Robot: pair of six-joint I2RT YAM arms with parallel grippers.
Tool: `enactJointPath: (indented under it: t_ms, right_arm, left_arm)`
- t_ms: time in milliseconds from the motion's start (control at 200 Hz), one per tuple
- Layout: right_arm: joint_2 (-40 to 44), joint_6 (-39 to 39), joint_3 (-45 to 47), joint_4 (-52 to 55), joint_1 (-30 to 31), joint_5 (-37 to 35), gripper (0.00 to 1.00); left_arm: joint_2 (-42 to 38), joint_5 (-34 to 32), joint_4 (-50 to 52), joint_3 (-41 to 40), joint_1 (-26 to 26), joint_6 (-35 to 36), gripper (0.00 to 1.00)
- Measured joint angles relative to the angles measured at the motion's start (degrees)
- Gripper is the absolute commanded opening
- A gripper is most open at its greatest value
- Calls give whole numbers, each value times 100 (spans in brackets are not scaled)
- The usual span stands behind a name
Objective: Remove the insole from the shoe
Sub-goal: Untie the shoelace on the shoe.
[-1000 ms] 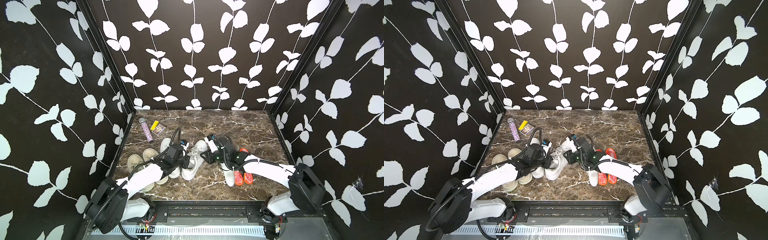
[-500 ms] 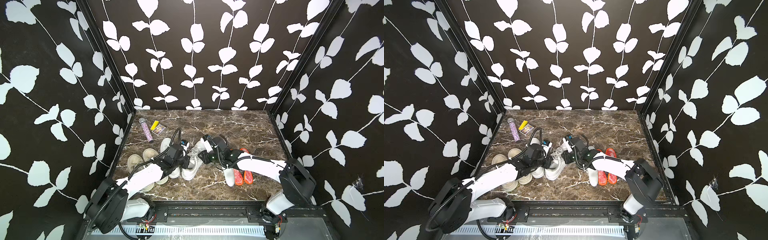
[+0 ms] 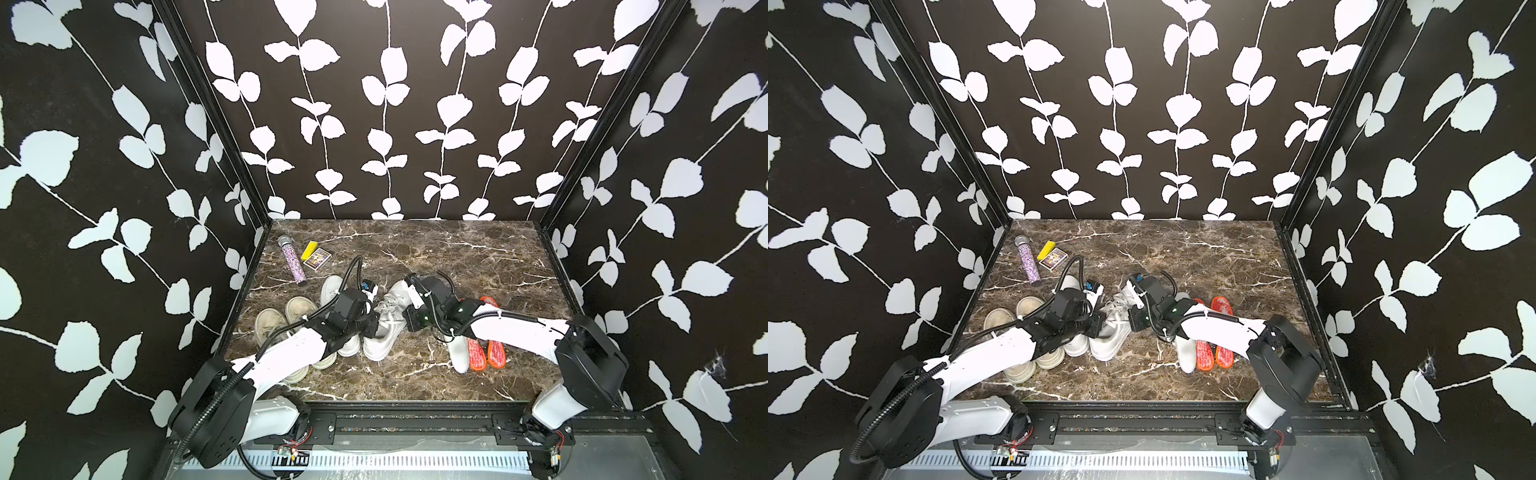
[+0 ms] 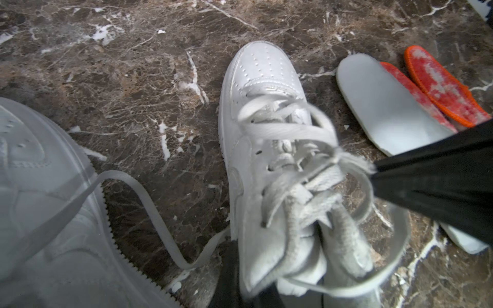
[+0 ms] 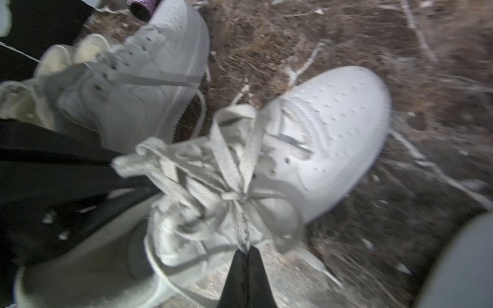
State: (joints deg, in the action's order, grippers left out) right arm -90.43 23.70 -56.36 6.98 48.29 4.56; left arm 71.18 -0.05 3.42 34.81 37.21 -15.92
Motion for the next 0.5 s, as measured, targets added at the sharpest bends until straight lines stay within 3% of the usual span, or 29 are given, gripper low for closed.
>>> enactJointPath:
  t_ms: [220,500]
  right_arm:
    - [826,-103,367,166,-457,-280,0]
    - [994,-144,361,341,-627,-341,0]
  left_arm:
    - [9,-116,-17,9,96,-52,0]
    - [39,-81,-33,39,140,-52,0]
